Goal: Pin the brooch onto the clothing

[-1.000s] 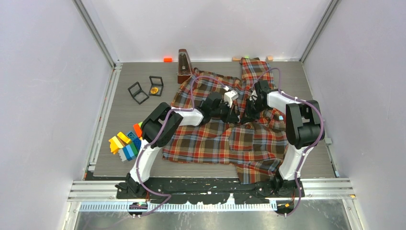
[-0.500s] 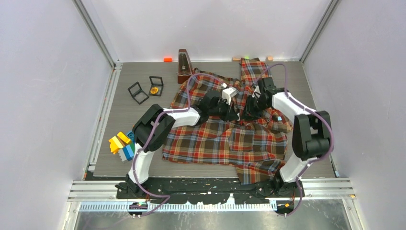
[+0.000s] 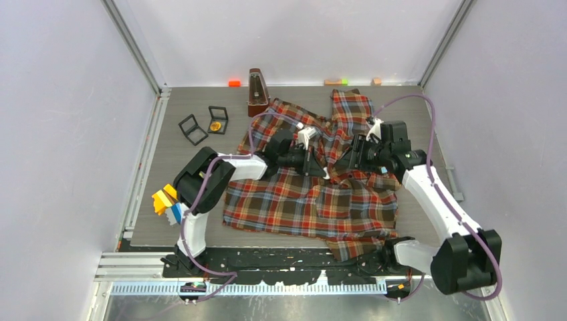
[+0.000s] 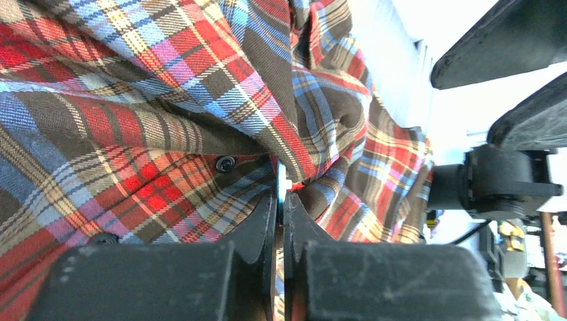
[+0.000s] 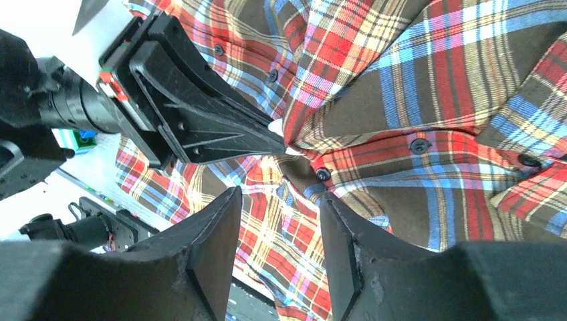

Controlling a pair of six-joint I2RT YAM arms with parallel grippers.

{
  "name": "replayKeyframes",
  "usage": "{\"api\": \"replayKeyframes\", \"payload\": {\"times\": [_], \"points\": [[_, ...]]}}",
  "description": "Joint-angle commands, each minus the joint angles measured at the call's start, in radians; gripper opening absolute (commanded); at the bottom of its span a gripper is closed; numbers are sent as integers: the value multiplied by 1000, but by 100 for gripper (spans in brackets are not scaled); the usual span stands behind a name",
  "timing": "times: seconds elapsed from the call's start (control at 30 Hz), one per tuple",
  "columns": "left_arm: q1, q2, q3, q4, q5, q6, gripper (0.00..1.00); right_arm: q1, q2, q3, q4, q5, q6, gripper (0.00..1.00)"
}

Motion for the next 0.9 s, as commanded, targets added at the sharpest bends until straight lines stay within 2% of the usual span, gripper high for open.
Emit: {"api": "replayKeyframes", "payload": {"times": [0.0,0.17,0.3,0.57,0.7,0.87], "points": [[19,-140,-16,6,109,-69,0,29,-86,-69,163,-56,16,53],[39,-251,-60,-105,147,-67,0,79,-105,-122,294,-31,86,53],[51,-331,-61,-299,180,0,0,126,-131,-160,423,-47,117,53],[117,-406,-72,-506,265,-33,0,207,-200,-221,512,-90,42,56],[153,-427,-76,-566,329,-23,0,261,-205,-242,542,-101,10,56],[165,-443,-108,-514,365,-22,0,311,-201,-261,537,-78,-40,57]]}}
